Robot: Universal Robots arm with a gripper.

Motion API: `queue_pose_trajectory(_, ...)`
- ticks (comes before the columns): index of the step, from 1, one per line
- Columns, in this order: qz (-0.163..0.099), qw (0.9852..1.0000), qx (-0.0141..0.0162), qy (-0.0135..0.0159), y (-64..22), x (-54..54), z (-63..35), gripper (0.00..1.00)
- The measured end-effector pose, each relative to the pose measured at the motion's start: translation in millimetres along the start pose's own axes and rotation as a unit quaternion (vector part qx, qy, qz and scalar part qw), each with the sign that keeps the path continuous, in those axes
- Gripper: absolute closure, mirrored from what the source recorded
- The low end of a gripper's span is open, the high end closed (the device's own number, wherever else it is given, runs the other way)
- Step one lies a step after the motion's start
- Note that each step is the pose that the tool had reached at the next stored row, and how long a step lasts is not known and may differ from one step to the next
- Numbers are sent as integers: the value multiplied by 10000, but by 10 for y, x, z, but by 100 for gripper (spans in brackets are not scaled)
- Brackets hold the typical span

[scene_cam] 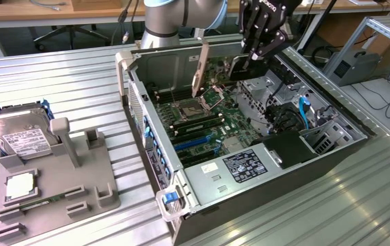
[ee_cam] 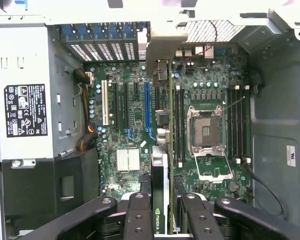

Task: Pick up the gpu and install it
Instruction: 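Insert the gpu into the slot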

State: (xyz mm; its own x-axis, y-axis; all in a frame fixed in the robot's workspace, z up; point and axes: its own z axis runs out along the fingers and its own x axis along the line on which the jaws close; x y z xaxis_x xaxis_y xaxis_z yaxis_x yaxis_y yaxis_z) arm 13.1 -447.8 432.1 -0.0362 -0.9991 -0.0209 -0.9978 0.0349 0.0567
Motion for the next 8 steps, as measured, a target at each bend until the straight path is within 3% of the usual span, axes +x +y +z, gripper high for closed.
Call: queue_pose_trajectory(8, 0, 10000, 0, 0, 0, 2, 74, 73)
